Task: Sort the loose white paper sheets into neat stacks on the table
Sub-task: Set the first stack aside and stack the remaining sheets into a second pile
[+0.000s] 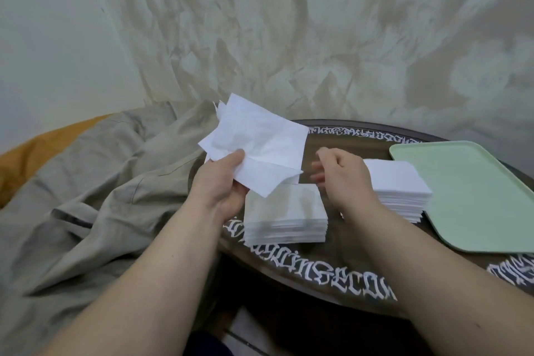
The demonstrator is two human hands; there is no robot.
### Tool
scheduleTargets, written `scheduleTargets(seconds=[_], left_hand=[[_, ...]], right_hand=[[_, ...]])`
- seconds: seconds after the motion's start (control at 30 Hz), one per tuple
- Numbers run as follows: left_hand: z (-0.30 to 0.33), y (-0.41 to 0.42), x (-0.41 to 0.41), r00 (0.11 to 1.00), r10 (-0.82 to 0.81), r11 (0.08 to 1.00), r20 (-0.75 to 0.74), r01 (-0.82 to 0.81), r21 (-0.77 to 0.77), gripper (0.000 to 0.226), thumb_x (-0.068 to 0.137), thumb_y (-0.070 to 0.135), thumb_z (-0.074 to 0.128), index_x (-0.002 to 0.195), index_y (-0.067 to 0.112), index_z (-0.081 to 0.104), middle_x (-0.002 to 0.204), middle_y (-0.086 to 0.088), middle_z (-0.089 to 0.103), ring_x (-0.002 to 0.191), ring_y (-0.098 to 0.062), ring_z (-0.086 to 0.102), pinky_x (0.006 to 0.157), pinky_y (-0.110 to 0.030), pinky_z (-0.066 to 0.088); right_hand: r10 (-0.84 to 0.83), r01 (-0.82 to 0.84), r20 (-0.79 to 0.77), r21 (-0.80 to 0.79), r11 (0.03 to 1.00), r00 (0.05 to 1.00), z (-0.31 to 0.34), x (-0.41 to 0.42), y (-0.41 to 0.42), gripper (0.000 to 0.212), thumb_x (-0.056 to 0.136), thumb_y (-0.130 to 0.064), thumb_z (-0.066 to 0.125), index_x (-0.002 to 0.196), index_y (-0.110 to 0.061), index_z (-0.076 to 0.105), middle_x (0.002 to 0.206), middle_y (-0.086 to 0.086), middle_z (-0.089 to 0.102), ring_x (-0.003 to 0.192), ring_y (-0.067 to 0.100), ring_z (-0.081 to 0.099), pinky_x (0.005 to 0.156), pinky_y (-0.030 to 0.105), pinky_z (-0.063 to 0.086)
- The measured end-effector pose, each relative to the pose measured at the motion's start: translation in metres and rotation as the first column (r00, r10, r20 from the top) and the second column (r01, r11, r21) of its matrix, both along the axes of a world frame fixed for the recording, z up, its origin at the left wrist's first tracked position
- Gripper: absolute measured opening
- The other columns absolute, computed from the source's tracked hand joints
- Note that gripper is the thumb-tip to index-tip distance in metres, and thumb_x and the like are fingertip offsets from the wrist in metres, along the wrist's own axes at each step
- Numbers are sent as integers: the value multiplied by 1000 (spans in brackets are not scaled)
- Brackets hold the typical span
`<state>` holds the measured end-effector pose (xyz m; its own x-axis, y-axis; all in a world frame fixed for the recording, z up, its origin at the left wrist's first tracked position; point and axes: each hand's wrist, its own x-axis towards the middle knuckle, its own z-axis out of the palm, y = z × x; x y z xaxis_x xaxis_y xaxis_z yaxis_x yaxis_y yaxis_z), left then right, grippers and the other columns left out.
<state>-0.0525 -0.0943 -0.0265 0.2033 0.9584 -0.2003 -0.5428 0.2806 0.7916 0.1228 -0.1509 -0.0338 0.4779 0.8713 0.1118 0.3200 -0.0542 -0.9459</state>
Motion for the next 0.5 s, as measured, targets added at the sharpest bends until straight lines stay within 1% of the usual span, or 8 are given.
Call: scheduleTargets(seconds=[0.07, 0.1, 0.13, 0.2, 0.3, 0.4, 0.43, 0.5], left_hand=[[-10, -11, 0, 1000, -9, 1000, -3, 9, -4, 34, 95, 2, 49, 128, 8, 54, 120, -9, 67, 107, -27, 65, 97, -48, 49], [-14, -17, 0, 1000, -5, 1000, -7, 5, -4, 33, 95, 0, 48, 126, 8, 55, 119, -9, 67, 108, -28, 65, 97, -47, 49], [-18, -23, 2, 1000, 0, 1000, -16, 0, 4, 32, 94, -2, 47, 123, 7, 56, 119, -10, 67, 108, -28, 65, 96, -46, 50], [-25, -31, 4, 998, 2, 1000, -56, -1, 23, 31, 93, -7, 43, 117, 7, 58, 119, -11, 67, 108, -28, 64, 95, -44, 50], [-32, -32, 3, 988, 55, 998, -147, -51, 29, 37, 90, -12, 40, 118, 5, 57, 117, -12, 66, 102, -28, 65, 88, -41, 53], [-36, -30, 3, 976, 97, 995, -197, -88, 52, 36, 88, -15, 40, 113, 3, 58, 101, -10, 69, 82, -21, 67, 69, -30, 58], [-36, -29, 3, 969, 110, 993, -220, -96, 73, 33, 87, -15, 40, 106, 4, 60, 94, -7, 70, 78, -20, 67, 66, -30, 57], [-38, -24, 1, 942, 198, 977, -270, -167, 136, 30, 85, -15, 43, 91, 8, 61, 80, -4, 71, 74, -22, 67, 69, -33, 56]], right_hand=[[24, -28, -204, -20, 999, 979, -3, -6, -7, 34, 95, -37, 49, 75, -13, 63, 76, 3, 67, 64, 17, 63, 67, 35, 54], [43, -48, -222, -19, 999, 974, -6, -8, -10, 34, 93, -36, 53, 71, -12, 63, 71, 2, 65, 60, 16, 61, 64, 33, 53], [61, -66, -192, -17, 998, 980, -8, -9, -12, 31, 91, -32, 57, 69, -10, 64, 66, 1, 63, 59, 15, 59, 65, 35, 53], [65, -66, -90, -10, 998, 994, -15, -9, -13, 21, 85, -22, 62, 67, -13, 66, 61, -3, 61, 62, 17, 59, 74, 42, 55], [53, -53, 33, -14, 999, 998, -23, -7, -15, 18, 85, -21, 62, 67, -21, 66, 65, -5, 65, 70, 18, 67, 81, 46, 55], [26, -26, 64, 9, 1000, 998, -28, -1, -15, 20, 89, -20, 60, 69, -23, 63, 71, -4, 66, 68, 17, 70, 80, 45, 56], [18, -19, 60, 9, 1000, 998, -30, 2, -14, 20, 89, -18, 59, 70, -22, 62, 72, -4, 66, 67, 17, 70, 79, 45, 56], [36, -34, 62, -24, 999, 997, -33, 7, -13, 19, 90, -16, 58, 71, -20, 61, 73, -3, 65, 66, 16, 70, 78, 42, 57]])
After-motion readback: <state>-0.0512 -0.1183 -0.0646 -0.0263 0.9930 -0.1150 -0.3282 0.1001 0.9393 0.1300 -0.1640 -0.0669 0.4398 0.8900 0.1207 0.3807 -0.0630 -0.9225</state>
